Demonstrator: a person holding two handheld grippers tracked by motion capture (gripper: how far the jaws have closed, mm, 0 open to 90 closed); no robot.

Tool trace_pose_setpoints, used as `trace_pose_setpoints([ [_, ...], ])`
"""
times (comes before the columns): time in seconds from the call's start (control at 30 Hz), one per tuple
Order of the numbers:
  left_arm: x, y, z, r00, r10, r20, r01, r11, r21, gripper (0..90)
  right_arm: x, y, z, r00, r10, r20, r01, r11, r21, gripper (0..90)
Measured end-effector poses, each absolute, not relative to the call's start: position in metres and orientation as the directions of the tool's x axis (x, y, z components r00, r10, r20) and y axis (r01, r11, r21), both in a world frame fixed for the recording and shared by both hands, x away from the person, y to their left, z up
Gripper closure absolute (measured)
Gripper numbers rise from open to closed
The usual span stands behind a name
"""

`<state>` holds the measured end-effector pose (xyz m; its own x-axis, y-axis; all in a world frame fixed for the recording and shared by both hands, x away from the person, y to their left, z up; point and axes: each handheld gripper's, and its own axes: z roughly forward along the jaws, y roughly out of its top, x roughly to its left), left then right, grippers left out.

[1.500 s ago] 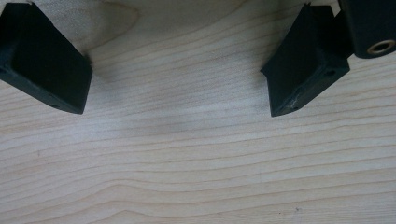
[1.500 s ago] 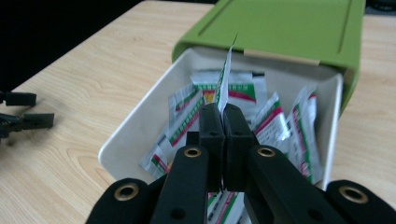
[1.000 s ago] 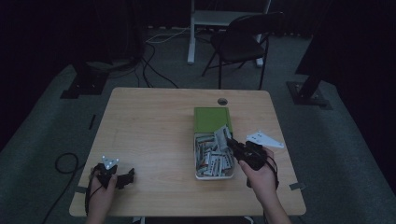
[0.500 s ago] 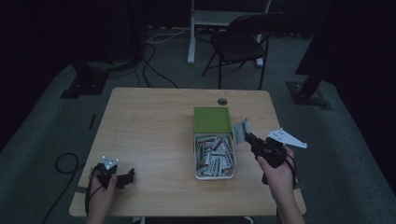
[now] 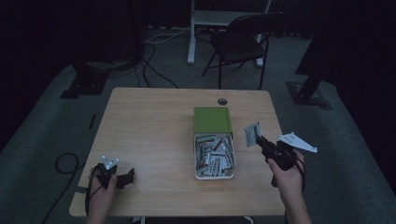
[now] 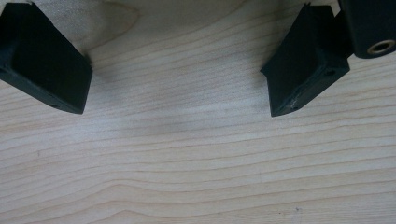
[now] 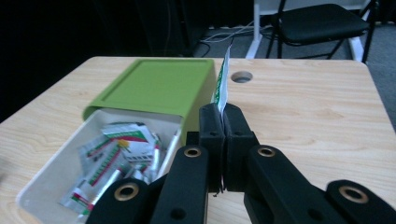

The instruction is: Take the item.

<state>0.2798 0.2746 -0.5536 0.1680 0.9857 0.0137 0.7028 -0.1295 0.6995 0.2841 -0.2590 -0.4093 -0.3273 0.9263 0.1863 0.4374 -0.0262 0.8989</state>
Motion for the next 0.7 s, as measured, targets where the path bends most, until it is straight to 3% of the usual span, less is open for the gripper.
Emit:
trace_pose_setpoints([
  [0.7,0.28,0.275,-0.554,0.168,0.986,0.014,0.703,-0.129,0.7,7.7,0.291,-0.278,-0.466,-0.266,0.942,0.205,0.549,-0.026,0.835,88.7],
])
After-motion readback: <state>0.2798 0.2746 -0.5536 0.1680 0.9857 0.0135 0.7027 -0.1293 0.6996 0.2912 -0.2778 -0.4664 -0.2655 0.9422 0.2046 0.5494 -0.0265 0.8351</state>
